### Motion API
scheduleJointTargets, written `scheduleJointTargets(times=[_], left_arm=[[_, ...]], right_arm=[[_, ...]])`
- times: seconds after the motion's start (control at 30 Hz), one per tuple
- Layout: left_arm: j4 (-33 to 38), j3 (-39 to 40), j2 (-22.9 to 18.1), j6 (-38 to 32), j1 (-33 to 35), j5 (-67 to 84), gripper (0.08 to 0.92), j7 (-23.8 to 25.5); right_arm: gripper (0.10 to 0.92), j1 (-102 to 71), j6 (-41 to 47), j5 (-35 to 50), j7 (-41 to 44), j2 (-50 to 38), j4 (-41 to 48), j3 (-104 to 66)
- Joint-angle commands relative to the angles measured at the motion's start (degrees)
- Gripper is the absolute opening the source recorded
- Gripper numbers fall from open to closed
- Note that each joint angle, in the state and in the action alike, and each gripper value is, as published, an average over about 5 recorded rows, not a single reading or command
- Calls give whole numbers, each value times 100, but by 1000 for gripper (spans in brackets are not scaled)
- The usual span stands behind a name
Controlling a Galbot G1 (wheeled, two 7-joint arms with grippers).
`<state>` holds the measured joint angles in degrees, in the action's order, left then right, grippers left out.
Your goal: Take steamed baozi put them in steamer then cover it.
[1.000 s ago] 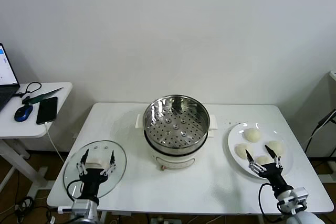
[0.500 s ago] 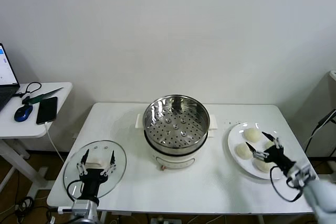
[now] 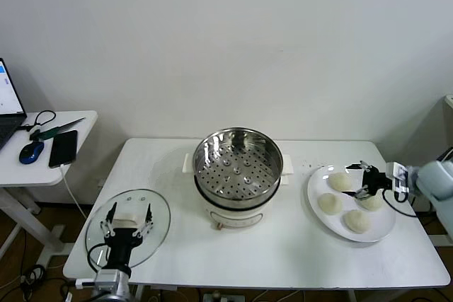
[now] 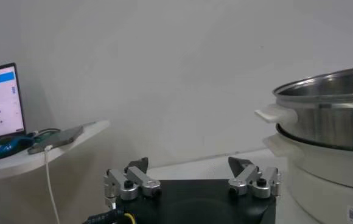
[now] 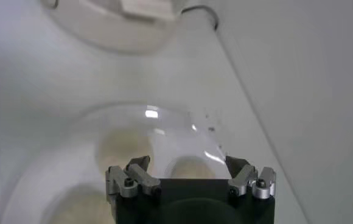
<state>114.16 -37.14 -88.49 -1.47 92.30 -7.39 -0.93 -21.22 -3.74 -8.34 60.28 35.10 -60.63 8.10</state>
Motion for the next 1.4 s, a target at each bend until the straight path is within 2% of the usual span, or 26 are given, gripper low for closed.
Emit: scheduleJointTargets(times=[0.03,0.7,1.4], left_arm=[[-10,-6,4,10,-4,8,823,-4],[-131,-111,89,95,-104,13,823,-44],[-207,-86,138,168,-168,-40,823,-43]], right_arm=[[823,2157,-232,-990,746,169,1433,2266],[823,2098,-538,-1664,502,1939,3129,1833],[819,2109,-658,-1917,574,2336,3534,1695]])
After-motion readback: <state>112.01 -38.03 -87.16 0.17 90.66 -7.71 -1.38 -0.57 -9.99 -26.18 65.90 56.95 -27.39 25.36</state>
